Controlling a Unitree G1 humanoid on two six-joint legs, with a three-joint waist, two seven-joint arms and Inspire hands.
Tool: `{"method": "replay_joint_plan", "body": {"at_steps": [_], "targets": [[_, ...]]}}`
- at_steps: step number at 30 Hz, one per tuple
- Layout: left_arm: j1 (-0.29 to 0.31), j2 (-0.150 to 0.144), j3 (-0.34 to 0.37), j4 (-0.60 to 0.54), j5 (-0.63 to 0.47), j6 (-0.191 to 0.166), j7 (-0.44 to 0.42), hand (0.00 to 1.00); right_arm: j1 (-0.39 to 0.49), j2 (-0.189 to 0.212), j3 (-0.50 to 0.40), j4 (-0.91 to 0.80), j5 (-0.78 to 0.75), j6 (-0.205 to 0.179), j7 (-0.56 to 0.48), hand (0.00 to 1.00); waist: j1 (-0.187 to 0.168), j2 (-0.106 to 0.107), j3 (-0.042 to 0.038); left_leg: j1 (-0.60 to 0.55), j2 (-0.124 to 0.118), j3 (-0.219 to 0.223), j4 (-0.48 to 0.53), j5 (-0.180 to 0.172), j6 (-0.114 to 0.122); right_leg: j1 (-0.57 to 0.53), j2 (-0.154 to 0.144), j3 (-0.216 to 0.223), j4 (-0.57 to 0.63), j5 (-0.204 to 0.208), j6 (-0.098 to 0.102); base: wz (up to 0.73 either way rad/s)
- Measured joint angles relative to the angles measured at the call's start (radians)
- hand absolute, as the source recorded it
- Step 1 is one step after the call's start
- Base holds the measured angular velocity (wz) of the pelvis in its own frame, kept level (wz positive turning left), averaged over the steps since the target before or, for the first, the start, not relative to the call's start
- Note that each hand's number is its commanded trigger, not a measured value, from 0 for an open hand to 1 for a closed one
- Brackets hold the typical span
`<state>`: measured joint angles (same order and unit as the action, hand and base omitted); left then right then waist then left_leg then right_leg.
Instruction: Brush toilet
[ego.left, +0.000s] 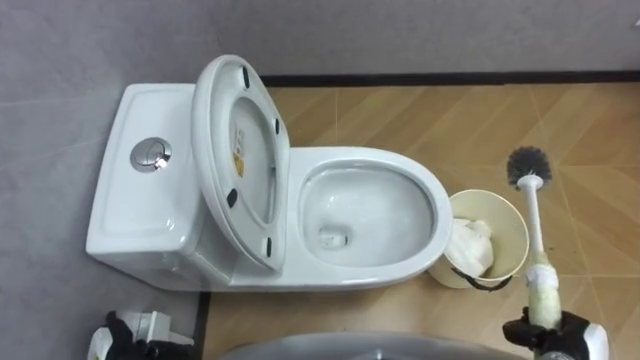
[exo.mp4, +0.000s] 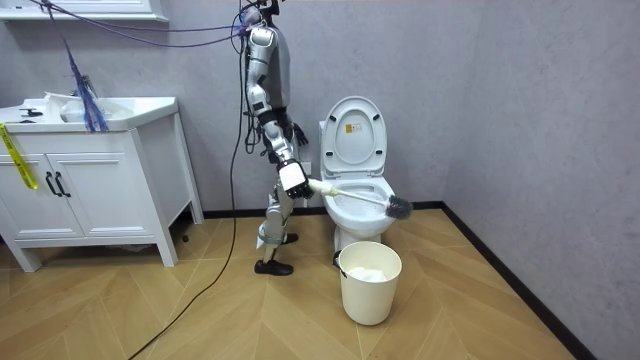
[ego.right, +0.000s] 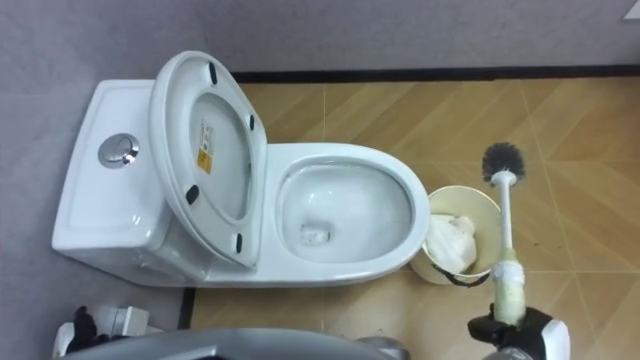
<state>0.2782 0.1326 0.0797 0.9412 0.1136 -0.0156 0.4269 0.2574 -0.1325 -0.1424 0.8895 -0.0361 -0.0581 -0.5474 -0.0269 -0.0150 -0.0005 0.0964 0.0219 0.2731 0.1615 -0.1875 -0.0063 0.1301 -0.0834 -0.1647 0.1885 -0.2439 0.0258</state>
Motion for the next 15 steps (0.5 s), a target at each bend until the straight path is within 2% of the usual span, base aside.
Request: {"method": "replay_joint_plan", "body": {"at_steps": [8,15], "targets": [[-0.002,-0.006,0.035,0.004,0.011,-0.008,-0.009,0.0,-0.012,0.0,0.0,0.051,0.022,-0.007,0.002,0.0,0.001,-0.001,0.0002,0.012,-0.001,-0.004,0.0,0.0,0.0,0.013,-0.001,-0.004,-0.001,0.001,0.0,0.0],[-0.002,-0.006,0.036,0.021,0.031,-0.007,-0.033,0.0,-0.004,0.0,0.001,0.082,0.082,-0.003,0.021,0.0,0.003,-0.003,0.0015,0.016,0.001,-0.004,-0.002,-0.001,-0.001,0.012,0.0,0.0,-0.001,0.0,0.0,0.0]]}}
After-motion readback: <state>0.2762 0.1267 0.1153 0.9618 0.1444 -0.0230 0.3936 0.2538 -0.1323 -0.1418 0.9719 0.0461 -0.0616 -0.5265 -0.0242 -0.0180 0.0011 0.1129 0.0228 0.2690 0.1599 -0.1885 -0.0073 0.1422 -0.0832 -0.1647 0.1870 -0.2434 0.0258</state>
